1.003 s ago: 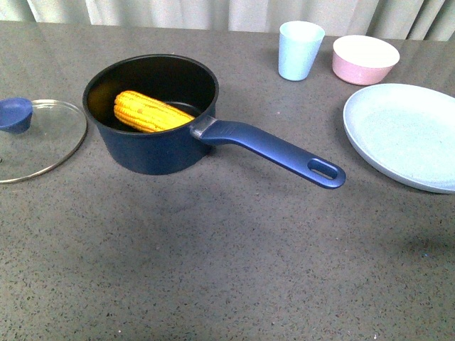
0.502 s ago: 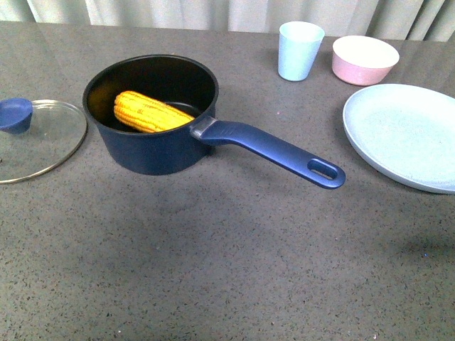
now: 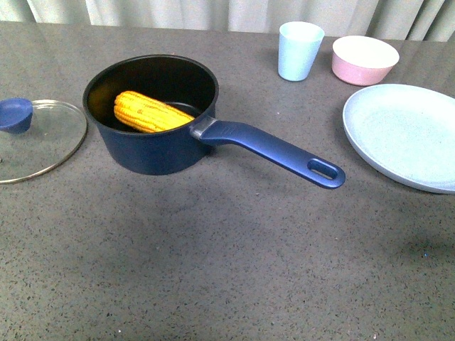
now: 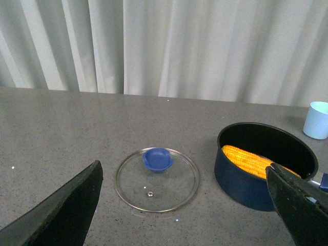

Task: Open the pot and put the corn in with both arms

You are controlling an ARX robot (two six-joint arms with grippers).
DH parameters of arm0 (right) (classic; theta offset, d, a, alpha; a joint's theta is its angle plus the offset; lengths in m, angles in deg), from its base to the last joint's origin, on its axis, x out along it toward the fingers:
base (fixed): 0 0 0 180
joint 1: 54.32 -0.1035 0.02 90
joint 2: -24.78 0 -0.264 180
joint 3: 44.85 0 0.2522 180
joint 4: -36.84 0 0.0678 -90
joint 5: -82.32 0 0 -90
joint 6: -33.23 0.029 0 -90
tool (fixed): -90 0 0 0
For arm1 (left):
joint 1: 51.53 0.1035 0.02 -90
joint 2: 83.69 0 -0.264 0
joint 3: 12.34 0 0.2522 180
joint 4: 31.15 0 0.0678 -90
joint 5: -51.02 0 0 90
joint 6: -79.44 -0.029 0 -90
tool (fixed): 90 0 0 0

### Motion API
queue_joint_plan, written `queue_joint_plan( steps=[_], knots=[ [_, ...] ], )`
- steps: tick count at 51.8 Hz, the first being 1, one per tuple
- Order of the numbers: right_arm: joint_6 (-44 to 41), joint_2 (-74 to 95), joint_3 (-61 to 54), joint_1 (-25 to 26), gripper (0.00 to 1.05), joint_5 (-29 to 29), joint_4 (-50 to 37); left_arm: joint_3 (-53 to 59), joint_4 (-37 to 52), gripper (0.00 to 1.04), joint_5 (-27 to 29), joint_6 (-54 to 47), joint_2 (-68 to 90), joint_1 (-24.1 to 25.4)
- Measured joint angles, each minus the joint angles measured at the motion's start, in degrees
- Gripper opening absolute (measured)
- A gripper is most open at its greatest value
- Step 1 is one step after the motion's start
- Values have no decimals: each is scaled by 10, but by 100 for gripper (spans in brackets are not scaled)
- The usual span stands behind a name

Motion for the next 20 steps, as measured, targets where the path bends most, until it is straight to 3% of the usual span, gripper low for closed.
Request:
queue_joint_plan(
  steps=[2,20],
  knots=[
    [0,0,0,0,97,0,0,0,0,96,0,0,0,0],
    [1,0,0,0,96,0,0,0,0,96,0,0,0,0]
  ],
)
